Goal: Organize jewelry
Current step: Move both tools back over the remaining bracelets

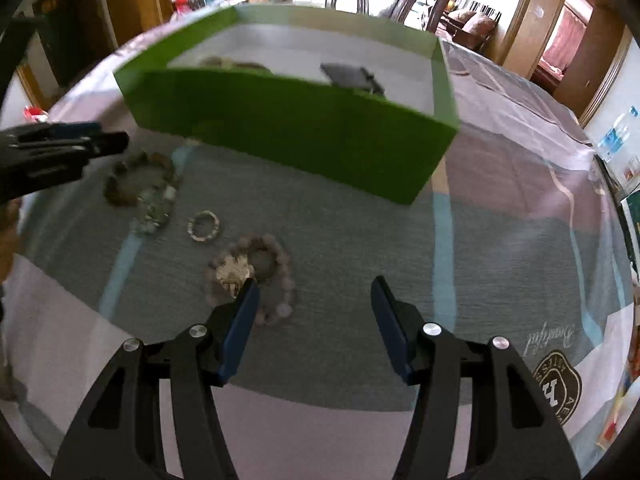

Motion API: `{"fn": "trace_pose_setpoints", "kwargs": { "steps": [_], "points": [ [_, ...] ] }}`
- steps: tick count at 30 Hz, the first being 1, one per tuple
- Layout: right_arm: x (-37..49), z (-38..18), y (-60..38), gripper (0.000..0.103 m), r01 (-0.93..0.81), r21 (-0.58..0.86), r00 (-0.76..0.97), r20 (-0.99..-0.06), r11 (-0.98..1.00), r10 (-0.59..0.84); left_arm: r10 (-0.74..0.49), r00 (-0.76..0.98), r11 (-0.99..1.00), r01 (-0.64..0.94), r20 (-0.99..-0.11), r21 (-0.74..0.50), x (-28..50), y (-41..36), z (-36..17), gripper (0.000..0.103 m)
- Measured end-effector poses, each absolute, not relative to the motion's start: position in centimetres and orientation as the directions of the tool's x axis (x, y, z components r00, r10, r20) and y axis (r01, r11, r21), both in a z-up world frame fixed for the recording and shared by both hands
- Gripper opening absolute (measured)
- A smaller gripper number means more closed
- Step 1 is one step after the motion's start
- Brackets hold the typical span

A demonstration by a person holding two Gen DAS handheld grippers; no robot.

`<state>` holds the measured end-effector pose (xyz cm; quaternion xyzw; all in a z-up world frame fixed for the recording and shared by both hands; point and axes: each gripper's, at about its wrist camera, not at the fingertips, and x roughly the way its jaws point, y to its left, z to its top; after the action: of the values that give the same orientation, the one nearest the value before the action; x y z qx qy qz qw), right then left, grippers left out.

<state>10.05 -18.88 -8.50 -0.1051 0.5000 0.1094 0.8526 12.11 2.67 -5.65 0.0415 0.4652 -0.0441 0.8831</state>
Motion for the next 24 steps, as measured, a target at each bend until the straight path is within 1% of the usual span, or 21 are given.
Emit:
{"fn": "trace_pose_setpoints", "kwargs": {
  "steps": [8,11,13,17,21,22,24],
  "points": [
    [12.8,-8.6,-18.1,0.058,-0.244,-0.050,0.524,-0.847,0.968,0.089,-0.063,0.543,0.989,0.147,-0.837,0.021,12.3,2.2,-7.1,0.056],
    [13.3,-8.5,-18.9,0.058,-0.193,0.004,0.558,-0.822,0.981,0.113,-0.064,0.540,0.987,0.159,-0.839,0.027,12.3,1.8,-7.5,0.058],
    [13.1,-8.4,-19.3,0.058,-0.184,0.018,0.573,-0.810,0.983,0.122,-0.058,0.541,0.986,0.161,-0.839,0.036,12.4,1.7,-7.8,0.061],
    [12.3,-8.4,-19.6,0.058,-0.206,0.019,0.579,-0.803,0.978,0.138,-0.056,0.544,0.986,0.163,-0.837,0.040,12.3,1.7,-7.8,0.063],
    [11.6,-8.0,-19.5,0.057,-0.260,0.042,0.581,-0.791,0.965,0.191,-0.053,0.547,0.986,0.159,-0.835,0.041,12.2,1.8,-7.9,0.065],
    [11.5,-8.0,-19.3,0.057,-0.265,0.029,0.585,-0.790,0.964,0.185,-0.053,0.547,0.987,0.158,-0.835,0.041,12.3,1.9,-7.8,0.066],
    [11.4,-8.2,-18.8,0.051,-0.263,-0.005,0.587,-0.795,0.965,0.156,-0.054,0.547,0.987,0.157,-0.835,0.038,12.3,1.8,-7.8,0.066]
  ]
}}
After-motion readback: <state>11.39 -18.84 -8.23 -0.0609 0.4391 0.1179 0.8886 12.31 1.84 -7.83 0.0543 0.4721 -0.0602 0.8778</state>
